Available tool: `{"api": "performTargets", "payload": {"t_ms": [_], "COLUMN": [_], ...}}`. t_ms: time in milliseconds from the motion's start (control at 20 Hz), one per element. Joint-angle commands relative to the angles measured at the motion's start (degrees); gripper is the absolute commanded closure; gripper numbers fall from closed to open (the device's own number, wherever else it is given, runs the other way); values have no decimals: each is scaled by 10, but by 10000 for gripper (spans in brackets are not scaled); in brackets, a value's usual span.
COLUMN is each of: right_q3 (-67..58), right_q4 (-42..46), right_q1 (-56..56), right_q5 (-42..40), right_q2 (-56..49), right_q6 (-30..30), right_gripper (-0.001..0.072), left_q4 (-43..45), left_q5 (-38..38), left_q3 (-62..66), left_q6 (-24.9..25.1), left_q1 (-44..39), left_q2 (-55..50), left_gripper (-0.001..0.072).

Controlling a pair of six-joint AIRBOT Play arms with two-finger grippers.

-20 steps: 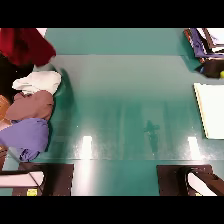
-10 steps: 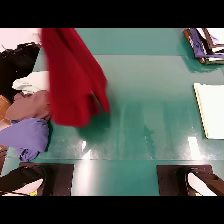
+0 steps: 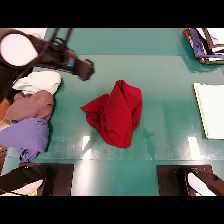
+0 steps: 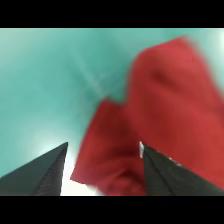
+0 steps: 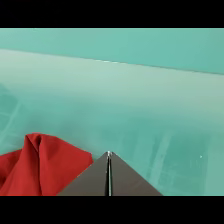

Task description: Fold the shirts.

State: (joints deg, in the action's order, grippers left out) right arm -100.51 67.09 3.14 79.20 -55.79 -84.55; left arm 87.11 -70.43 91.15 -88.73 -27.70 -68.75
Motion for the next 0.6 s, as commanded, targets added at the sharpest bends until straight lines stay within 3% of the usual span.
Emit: {"api": "performTargets", "payload": {"t_ms": [0,300,550], "right_q3": [-2,-2,-2], "right_q4": [0,0,0], "right_q1": [0,0,0], "right_q5": [3,-7,-6], "right_q2": [1,0,0], "right_q6": [0,0,0], "right_gripper": [697,697,696], "left_q4": [-44,-309,-411], "left_q5": [-40,68,265], "left_q3": [-99,-452,-614], "left_q6": [-19,-8,-9], "left_q1": [80,62,-28], "left_q2": [50,135,134], "left_gripper": [177,176,177]}}
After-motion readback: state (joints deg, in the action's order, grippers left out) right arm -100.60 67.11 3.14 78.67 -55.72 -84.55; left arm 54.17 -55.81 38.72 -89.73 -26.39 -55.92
